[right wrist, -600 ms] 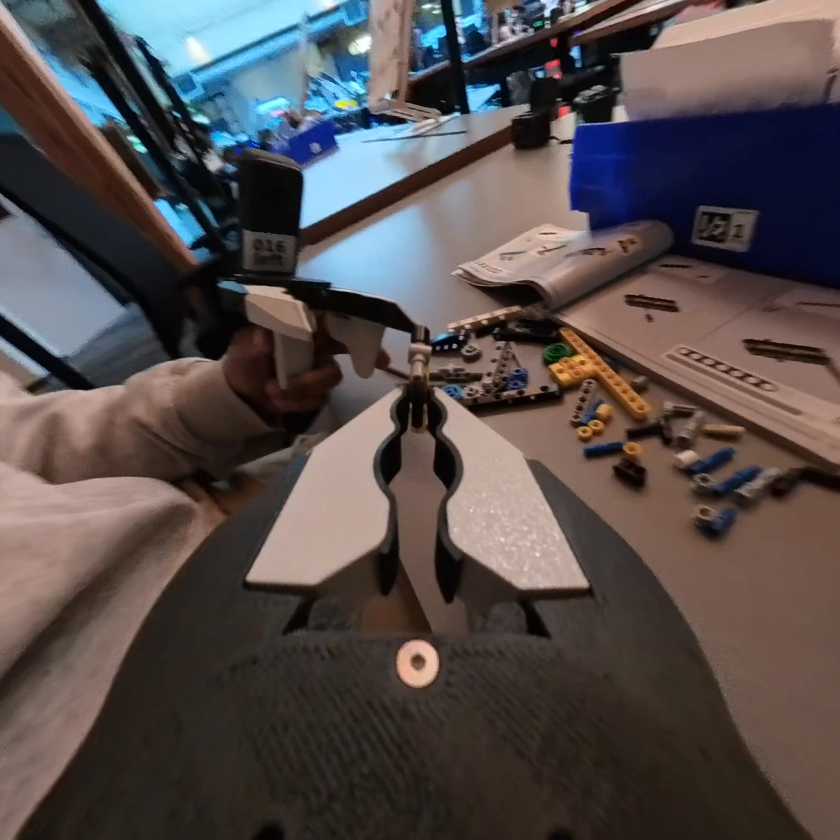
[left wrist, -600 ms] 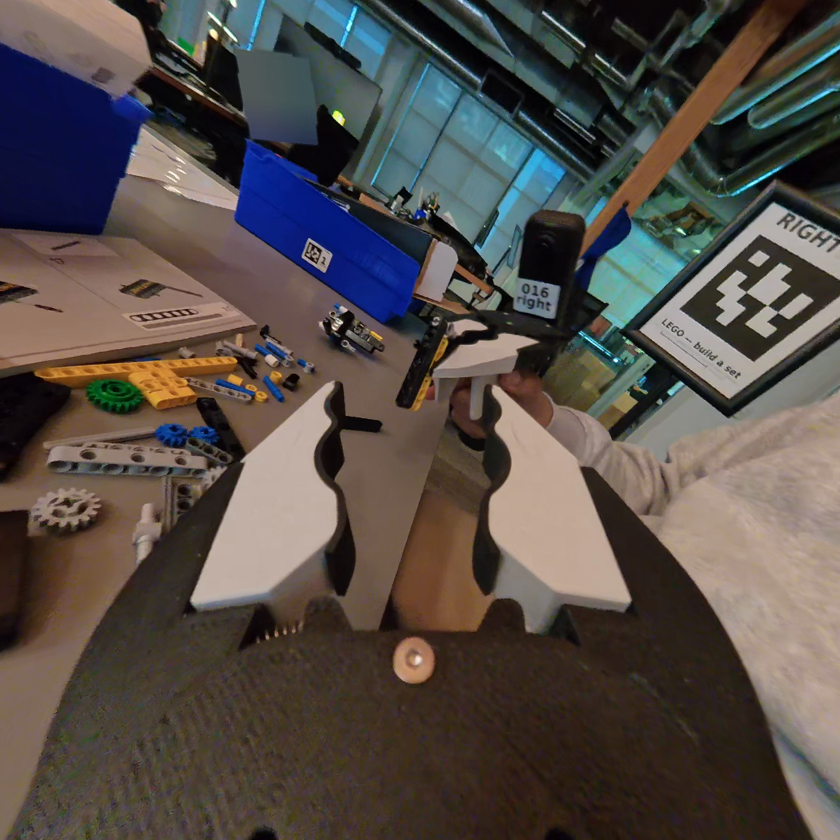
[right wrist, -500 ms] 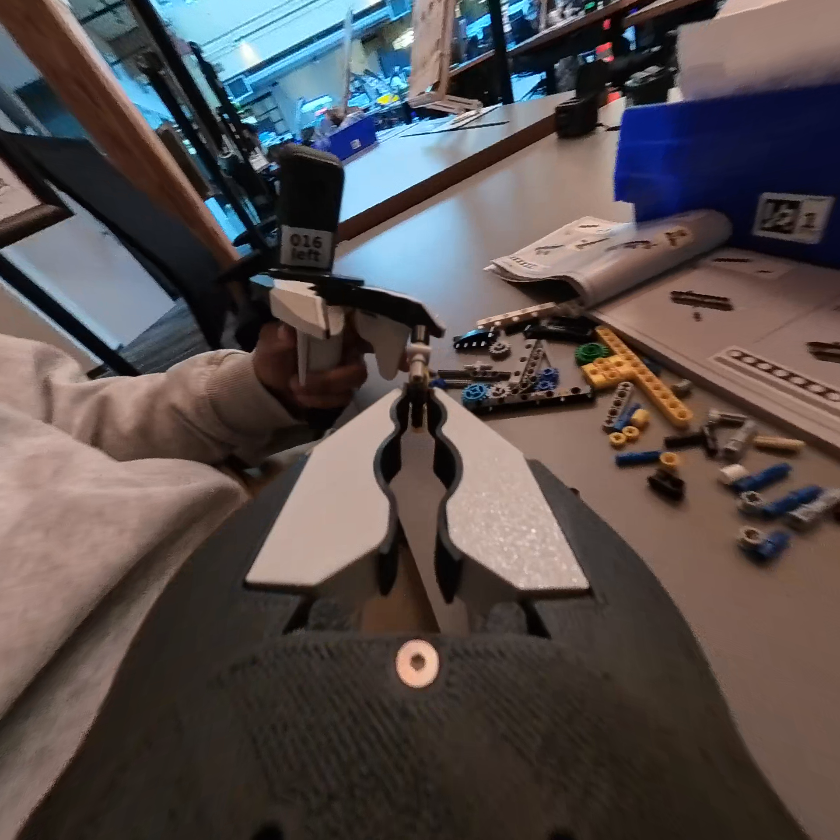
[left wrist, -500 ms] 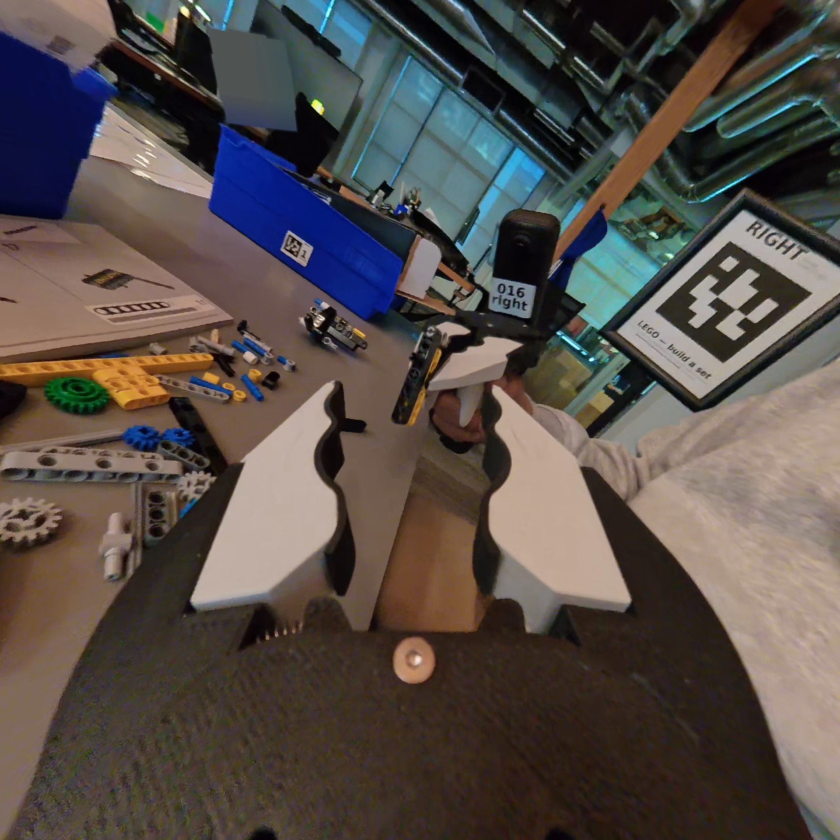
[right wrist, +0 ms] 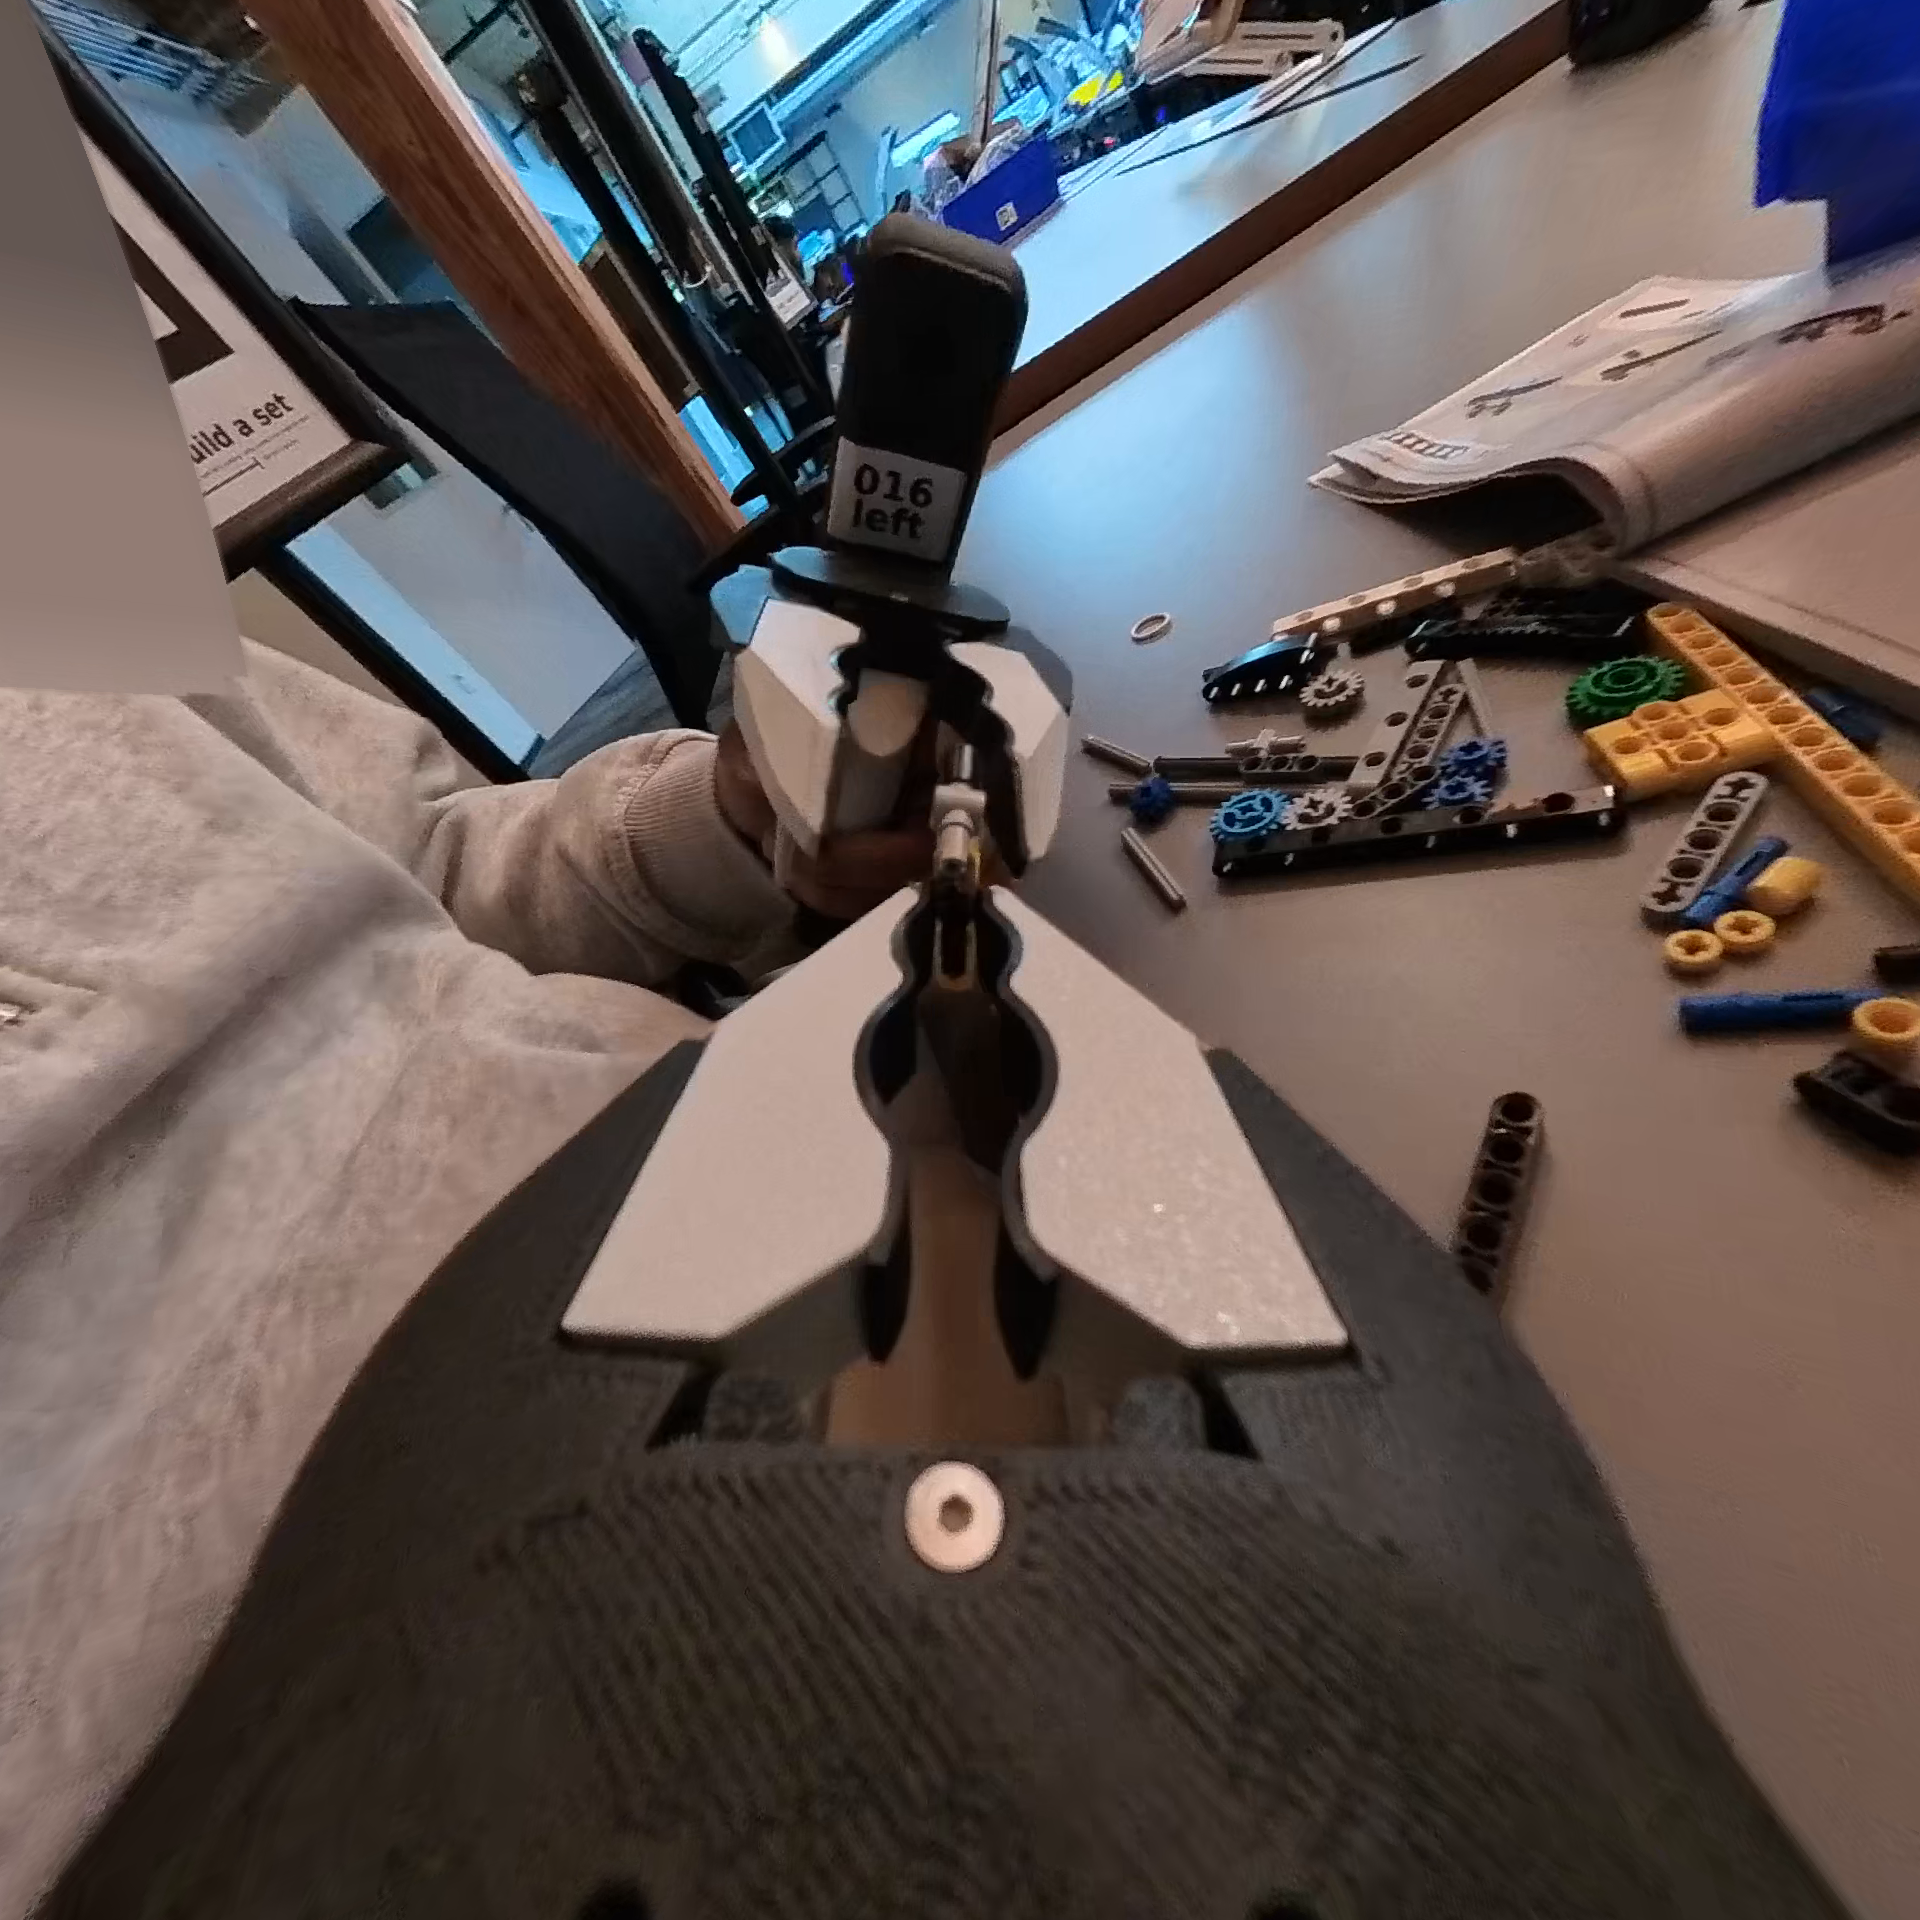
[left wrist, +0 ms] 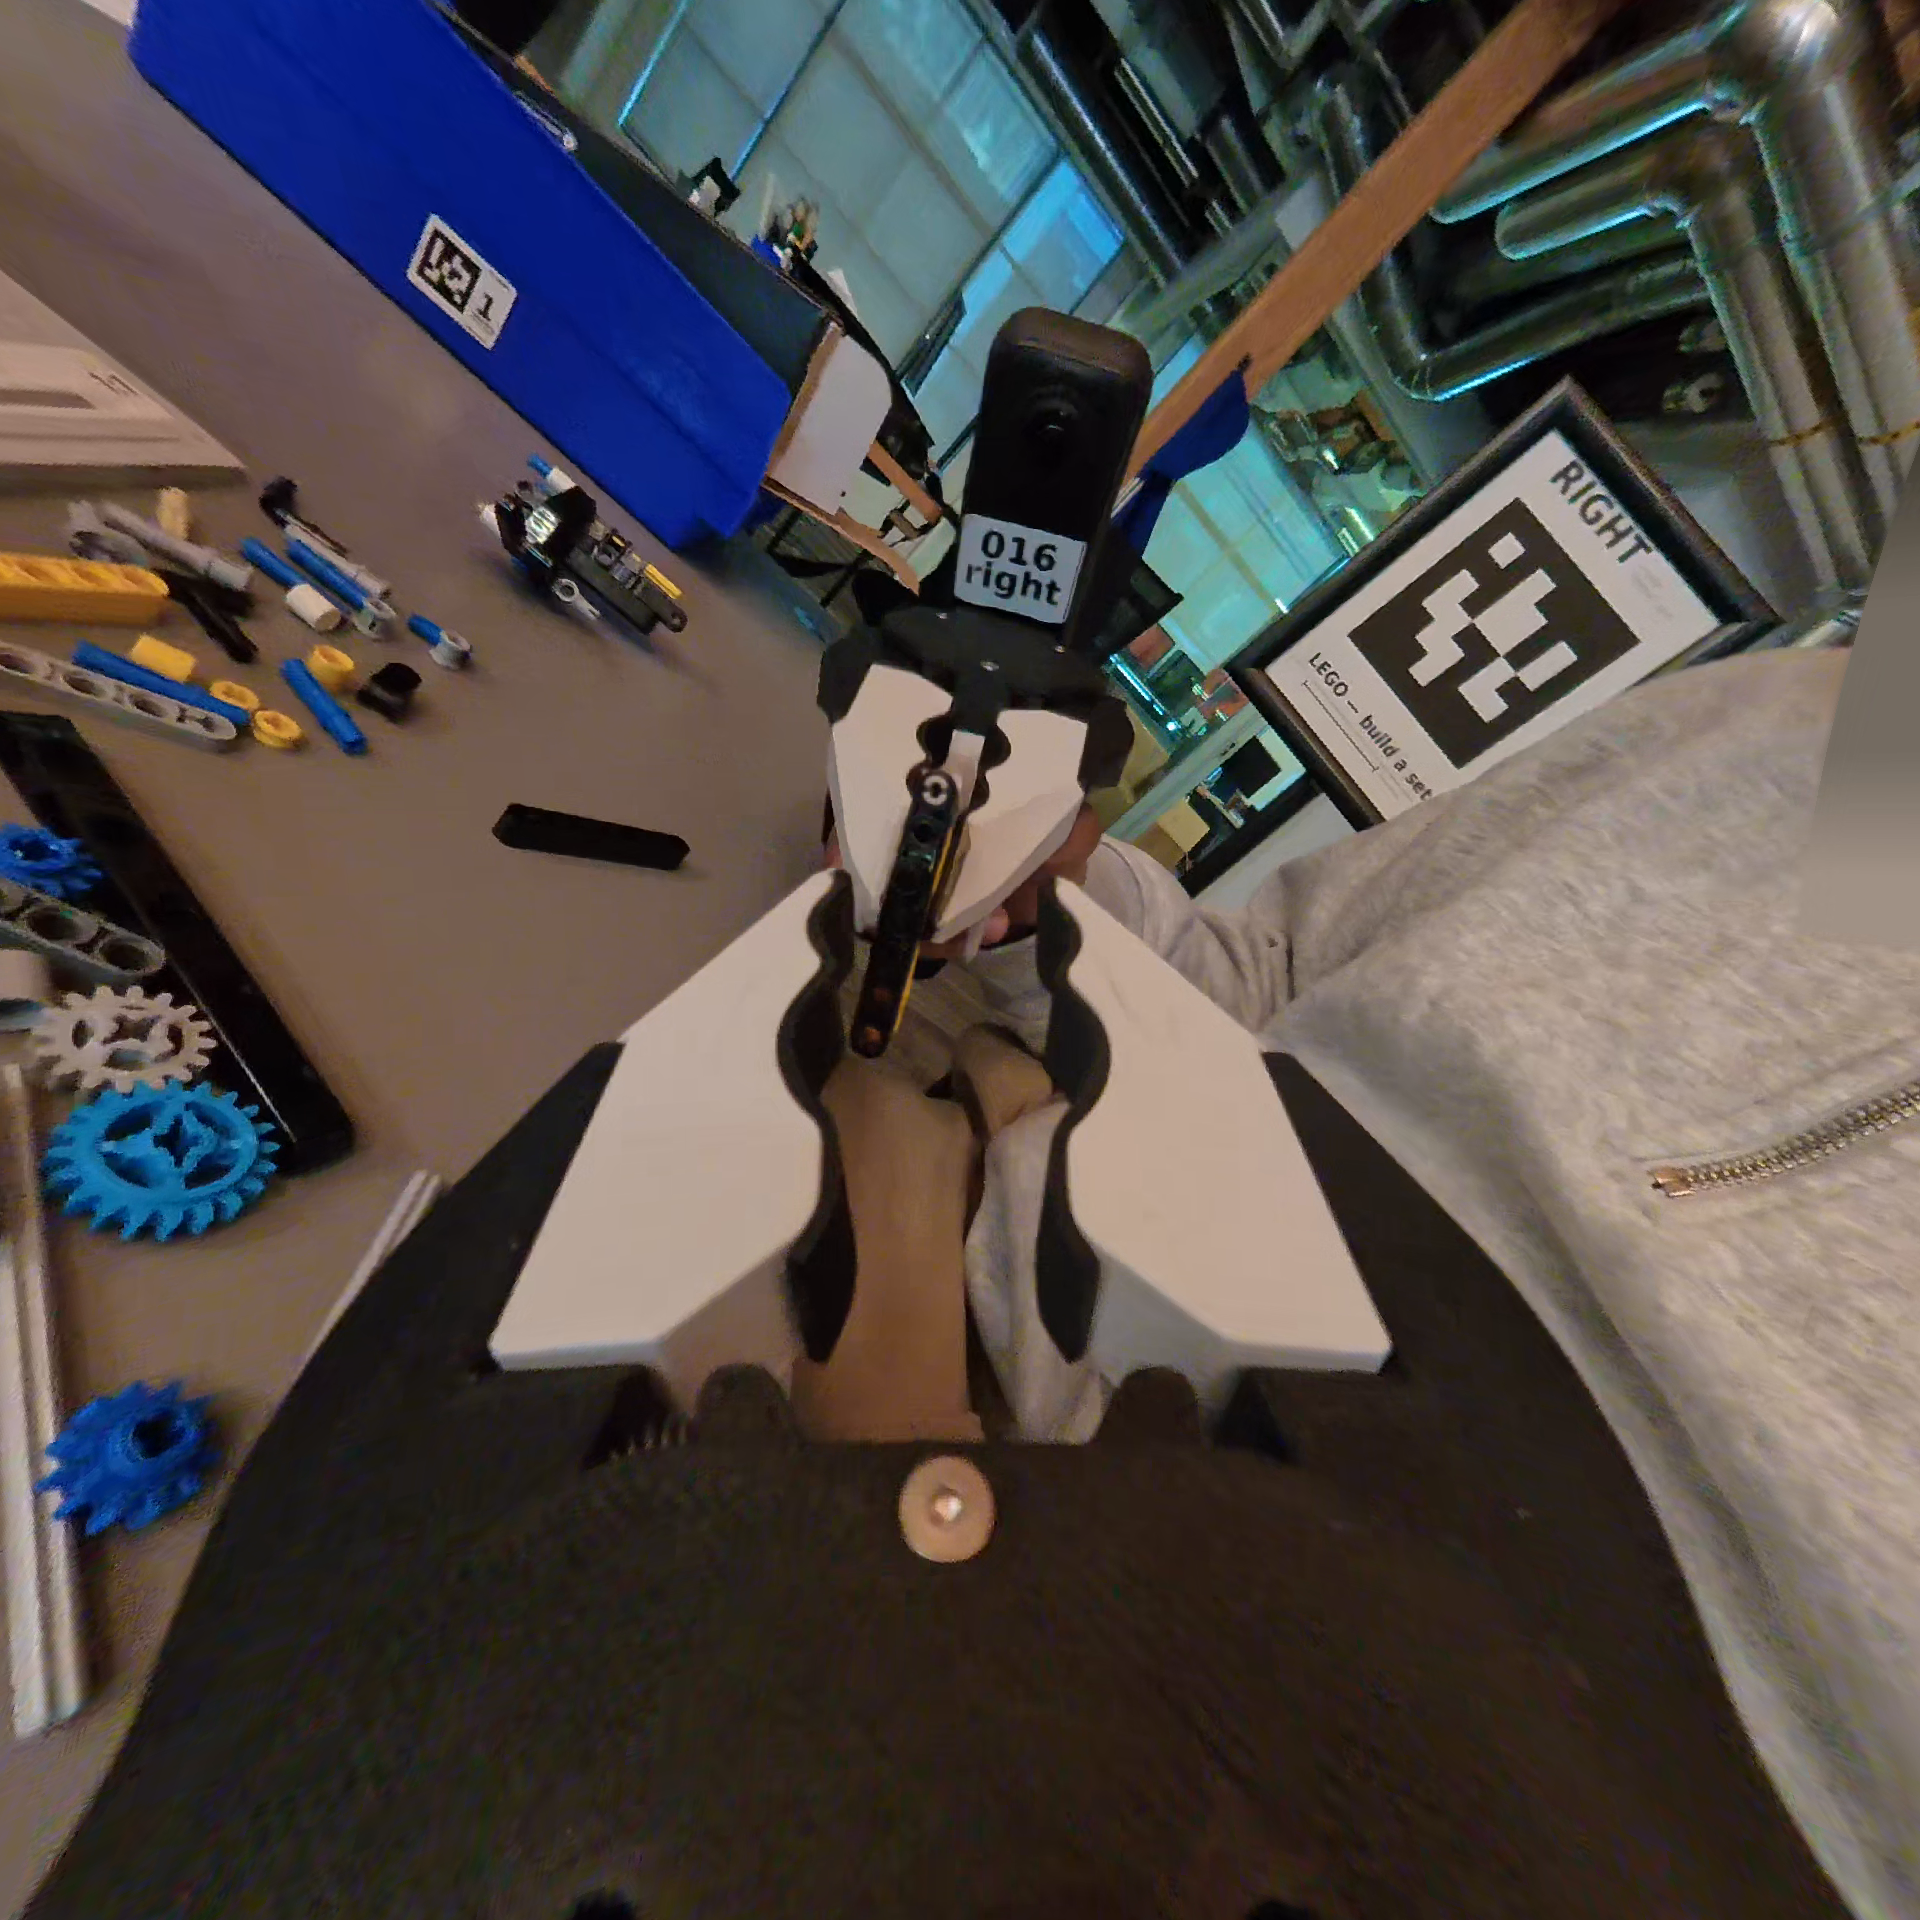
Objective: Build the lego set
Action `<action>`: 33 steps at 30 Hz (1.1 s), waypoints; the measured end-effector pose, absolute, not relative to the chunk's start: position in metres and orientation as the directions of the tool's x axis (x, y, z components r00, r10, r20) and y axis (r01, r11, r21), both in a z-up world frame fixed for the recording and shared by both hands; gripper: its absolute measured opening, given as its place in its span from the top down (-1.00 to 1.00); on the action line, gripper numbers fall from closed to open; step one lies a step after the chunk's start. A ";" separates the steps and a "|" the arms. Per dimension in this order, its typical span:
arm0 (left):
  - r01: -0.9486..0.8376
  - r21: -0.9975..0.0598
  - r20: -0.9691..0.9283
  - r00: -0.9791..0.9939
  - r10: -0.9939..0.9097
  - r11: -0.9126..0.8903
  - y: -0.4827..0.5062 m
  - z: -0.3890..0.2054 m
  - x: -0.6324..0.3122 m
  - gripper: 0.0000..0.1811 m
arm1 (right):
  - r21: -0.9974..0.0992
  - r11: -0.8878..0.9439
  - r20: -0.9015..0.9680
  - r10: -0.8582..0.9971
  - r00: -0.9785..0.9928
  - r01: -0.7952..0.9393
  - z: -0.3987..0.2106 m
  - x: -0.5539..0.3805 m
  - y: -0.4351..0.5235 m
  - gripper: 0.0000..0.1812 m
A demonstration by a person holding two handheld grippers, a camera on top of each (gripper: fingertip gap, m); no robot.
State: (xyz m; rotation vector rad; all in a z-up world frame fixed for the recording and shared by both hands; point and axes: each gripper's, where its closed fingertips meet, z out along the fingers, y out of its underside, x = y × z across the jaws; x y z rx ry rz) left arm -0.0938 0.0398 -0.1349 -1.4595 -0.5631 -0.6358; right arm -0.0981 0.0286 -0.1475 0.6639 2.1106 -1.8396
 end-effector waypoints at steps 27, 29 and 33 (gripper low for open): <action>0.727 -0.676 0.730 0.683 -0.027 0.119 0.038 -0.130 -0.111 0.95 | -0.820 -0.121 -0.573 0.156 -0.805 0.560 -0.129 -0.117 0.028 0.80; 0.728 -0.675 0.731 0.682 -0.024 0.119 0.038 -0.130 -0.111 0.95 | -0.813 -0.132 -0.582 0.145 -0.800 0.568 -0.127 -0.116 0.027 0.88; 0.736 -0.665 0.738 0.674 -0.045 0.127 0.037 -0.128 -0.111 0.95 | -0.777 -0.160 -0.627 0.106 -0.772 0.609 -0.124 -0.116 0.028 0.91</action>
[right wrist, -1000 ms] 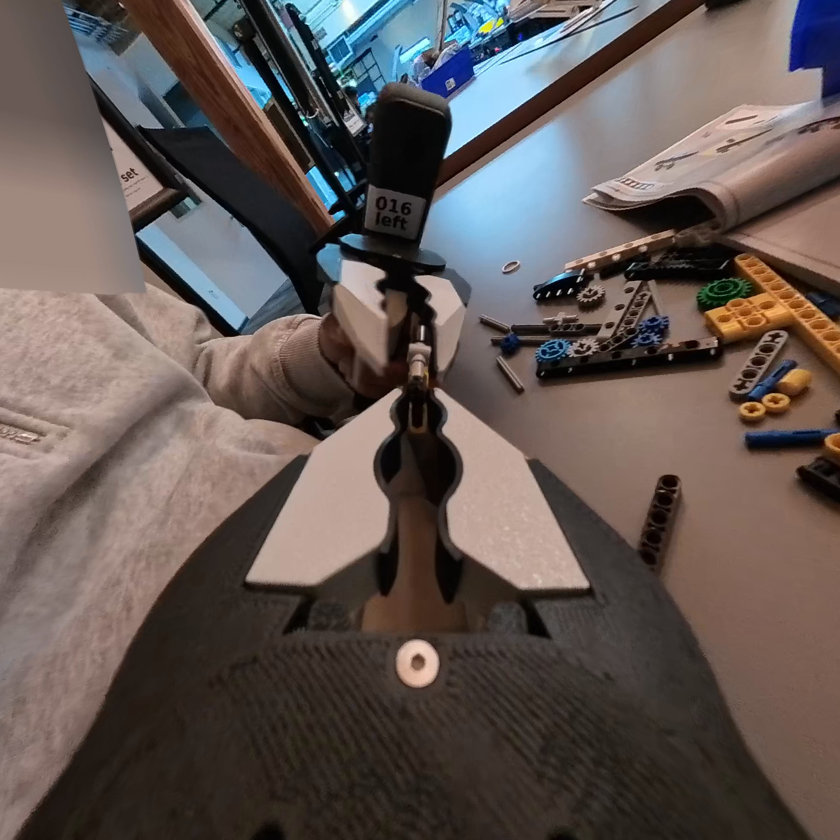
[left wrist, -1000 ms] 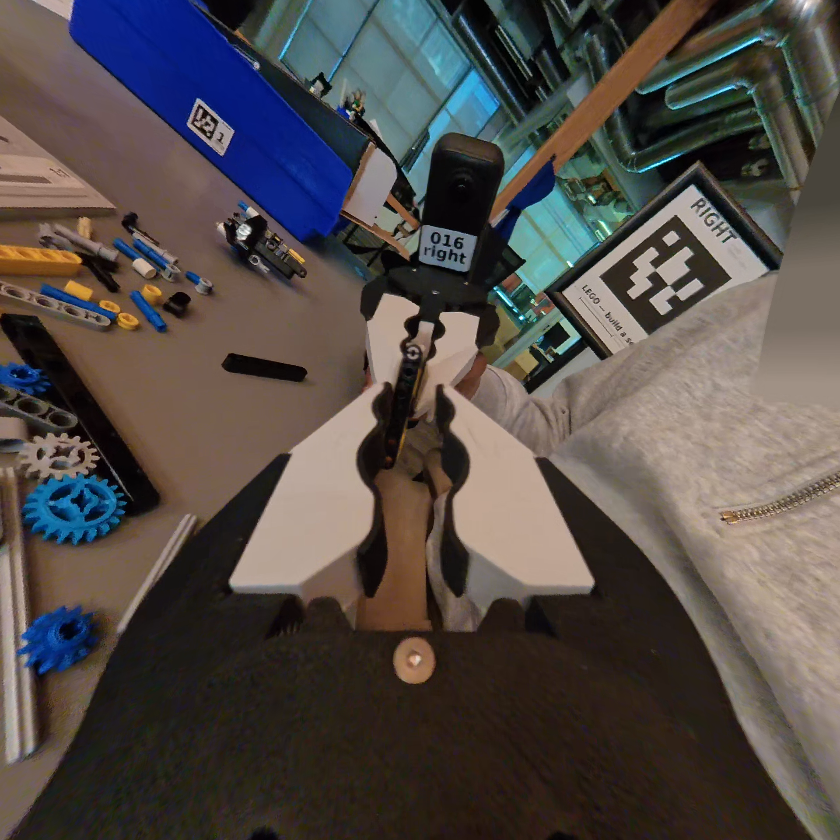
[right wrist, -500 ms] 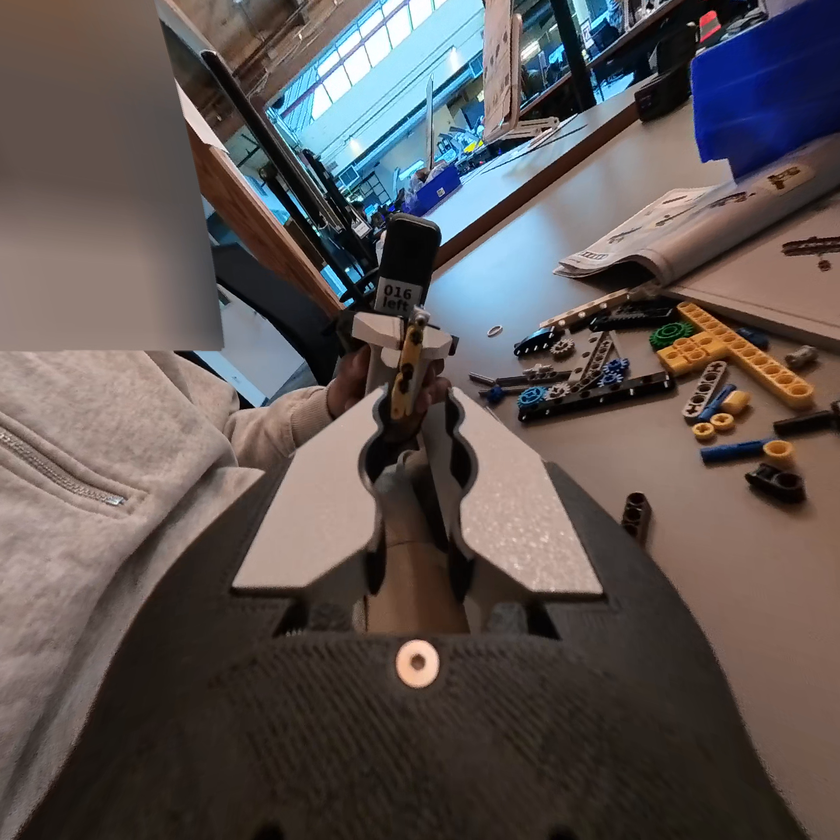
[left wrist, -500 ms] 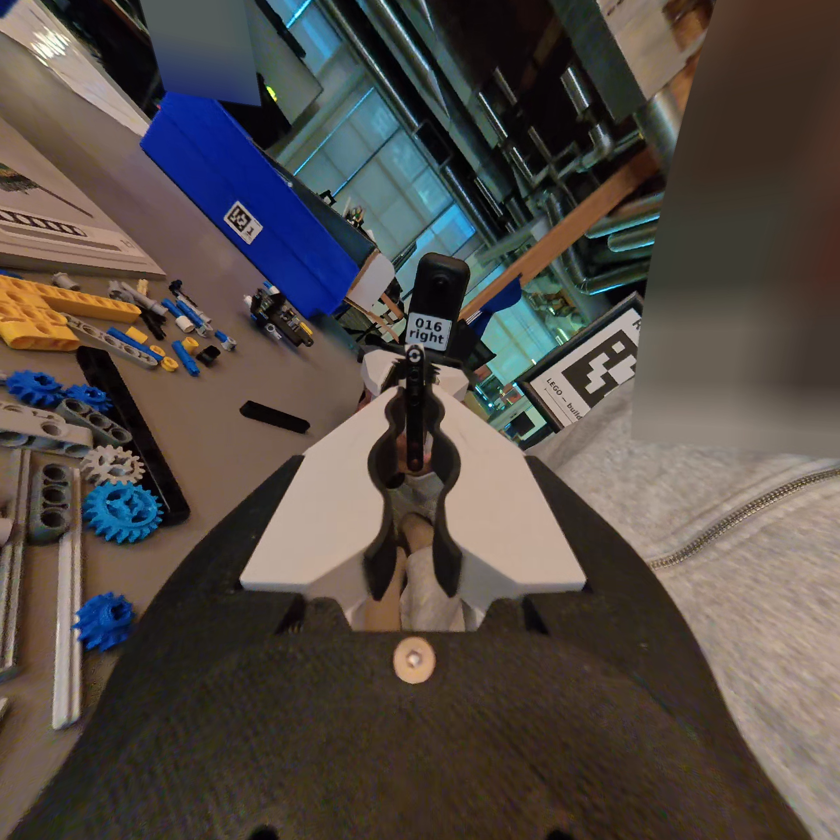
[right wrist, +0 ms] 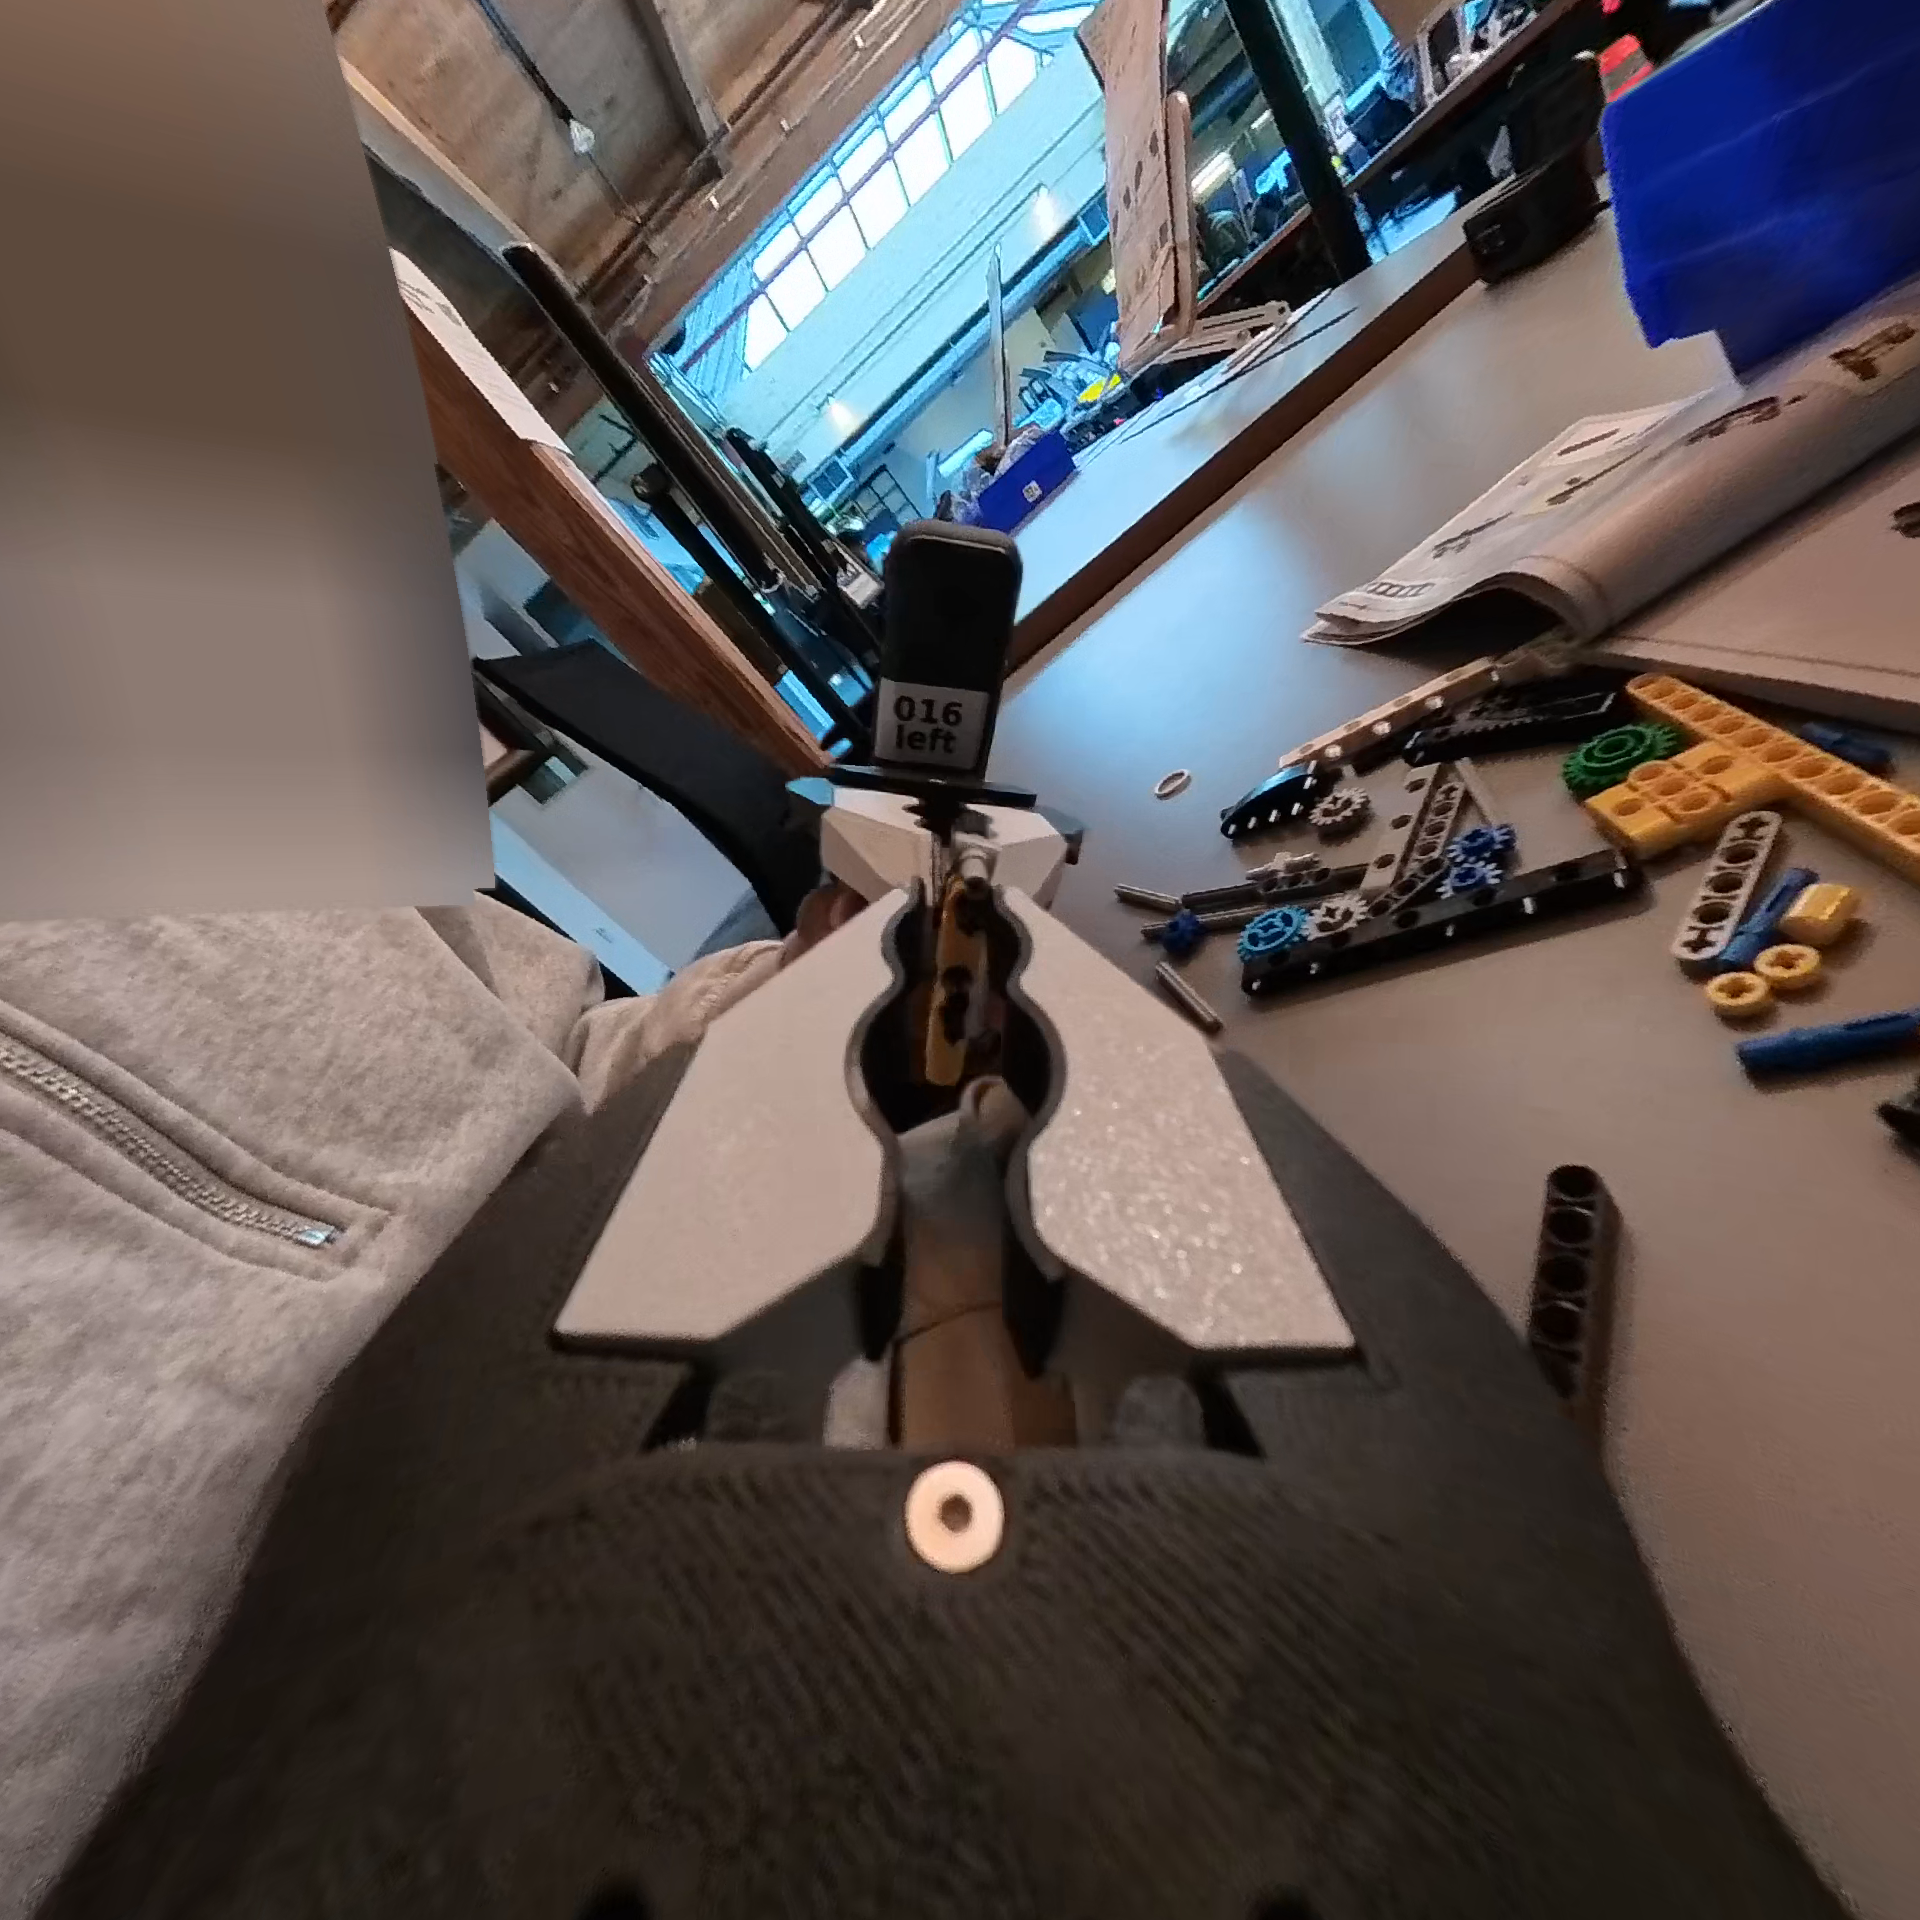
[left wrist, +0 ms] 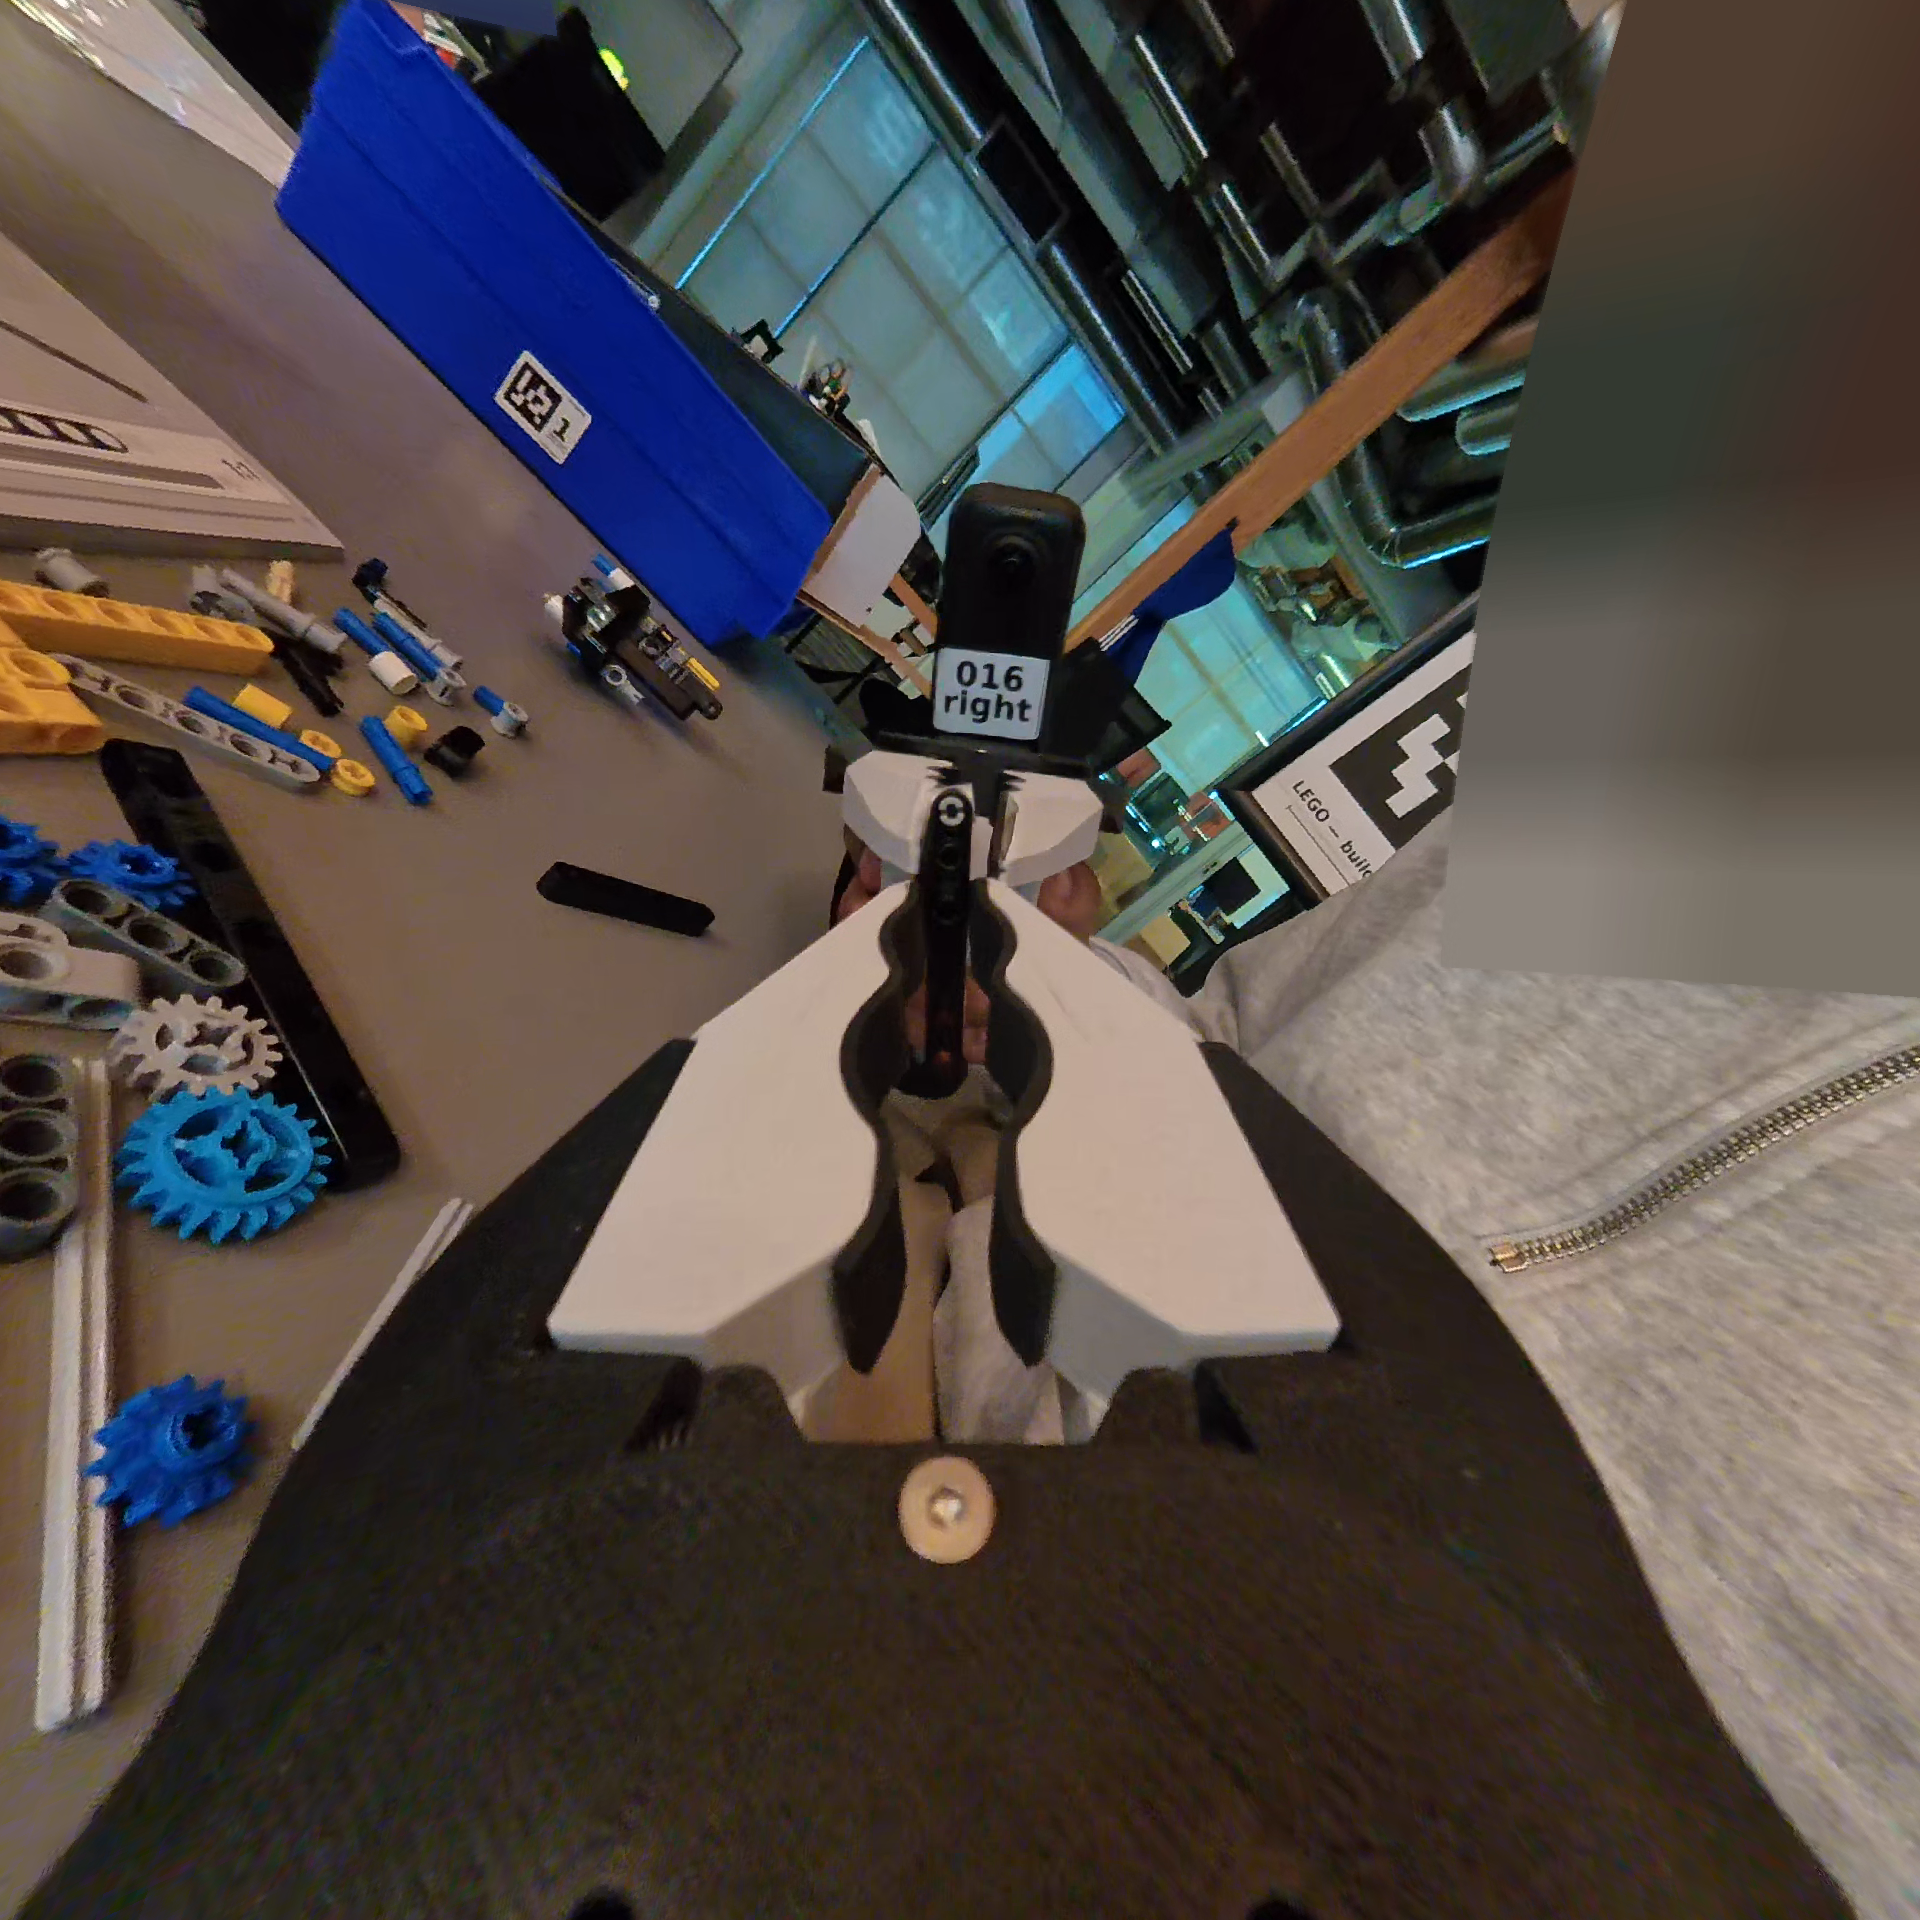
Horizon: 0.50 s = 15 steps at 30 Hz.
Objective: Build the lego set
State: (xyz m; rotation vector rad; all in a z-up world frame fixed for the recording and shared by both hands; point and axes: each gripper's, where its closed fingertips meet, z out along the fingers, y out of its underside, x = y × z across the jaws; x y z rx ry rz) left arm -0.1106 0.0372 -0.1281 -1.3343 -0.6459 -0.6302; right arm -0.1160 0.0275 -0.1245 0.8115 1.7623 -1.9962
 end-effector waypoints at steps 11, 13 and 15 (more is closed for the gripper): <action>0.760 -0.637 0.756 0.649 -0.085 0.130 0.037 -0.126 -0.109 0.85 | -0.714 -0.200 -0.689 0.034 -0.724 0.670 -0.119 -0.116 0.032 0.95; 0.767 -0.630 0.762 0.641 -0.094 0.123 0.037 -0.126 -0.108 0.80 | -0.690 -0.208 -0.710 0.014 -0.704 0.693 -0.119 -0.117 0.034 0.95; 0.766 -0.632 0.760 0.642 -0.100 0.117 0.037 -0.126 -0.106 0.79 | -0.676 -0.207 -0.723 0.004 -0.690 0.707 -0.120 -0.118 0.036 0.96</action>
